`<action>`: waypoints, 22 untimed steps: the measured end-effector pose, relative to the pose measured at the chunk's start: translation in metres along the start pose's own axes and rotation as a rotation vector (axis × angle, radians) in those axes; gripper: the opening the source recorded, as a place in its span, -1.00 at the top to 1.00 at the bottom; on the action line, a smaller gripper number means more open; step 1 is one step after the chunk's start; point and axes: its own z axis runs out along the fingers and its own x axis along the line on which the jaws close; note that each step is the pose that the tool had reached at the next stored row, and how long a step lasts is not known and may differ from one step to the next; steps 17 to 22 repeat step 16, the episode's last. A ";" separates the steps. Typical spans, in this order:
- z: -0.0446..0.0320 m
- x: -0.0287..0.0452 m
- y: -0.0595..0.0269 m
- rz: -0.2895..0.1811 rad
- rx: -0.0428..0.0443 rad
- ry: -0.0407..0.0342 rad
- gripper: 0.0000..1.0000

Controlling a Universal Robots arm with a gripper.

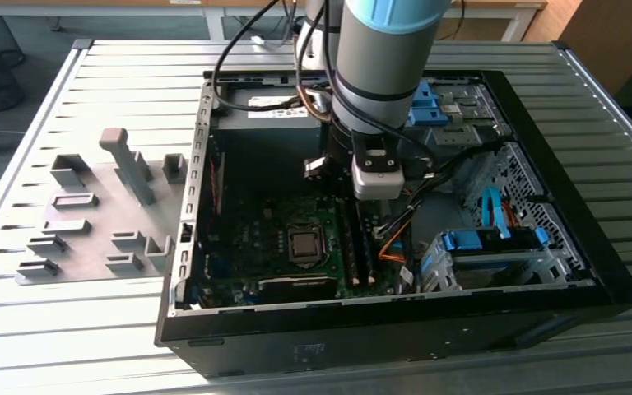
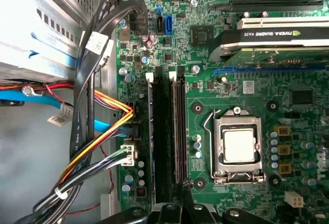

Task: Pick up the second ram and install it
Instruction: 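Press down the second ram until it locks into place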

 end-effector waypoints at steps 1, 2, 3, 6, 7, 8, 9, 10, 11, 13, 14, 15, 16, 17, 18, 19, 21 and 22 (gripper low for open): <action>-0.0002 0.0001 0.0014 0.000 0.0022 -0.0002 0.79; -0.0002 0.0001 0.0034 0.000 0.0052 -0.0003 0.79; -0.0003 0.0003 0.0058 0.000 0.0069 -0.0003 0.79; -0.0004 0.0006 0.0134 0.000 0.0079 -0.0005 0.79; -0.0005 0.0007 0.0158 0.000 0.0079 -0.0005 0.79; -0.0005 0.0008 0.0177 0.000 0.0082 -0.0005 0.79; -0.0005 0.0009 0.0189 0.000 0.0083 -0.0005 0.79; -0.0006 0.0008 0.0190 0.000 0.0083 -0.0005 0.79; -0.0005 0.0008 0.0190 0.000 0.0084 -0.0005 0.79; -0.0005 0.0009 0.0190 0.000 0.0084 -0.0005 0.79; -0.0006 0.0009 0.0191 0.000 0.0083 -0.0005 0.79; -0.0006 0.0009 0.0191 0.000 0.0083 -0.0005 0.79; -0.0006 0.0009 0.0191 0.000 0.0084 -0.0005 0.79; -0.0006 0.0009 0.0191 0.000 0.0084 -0.0005 0.79; -0.0006 0.0009 0.0191 0.000 0.0084 -0.0005 0.79; -0.0006 0.0009 0.0191 0.000 0.0084 -0.0005 0.79; -0.0006 0.0009 0.0191 0.000 0.0084 -0.0005 0.79; -0.0006 0.0009 0.0191 0.000 0.0084 -0.0005 0.79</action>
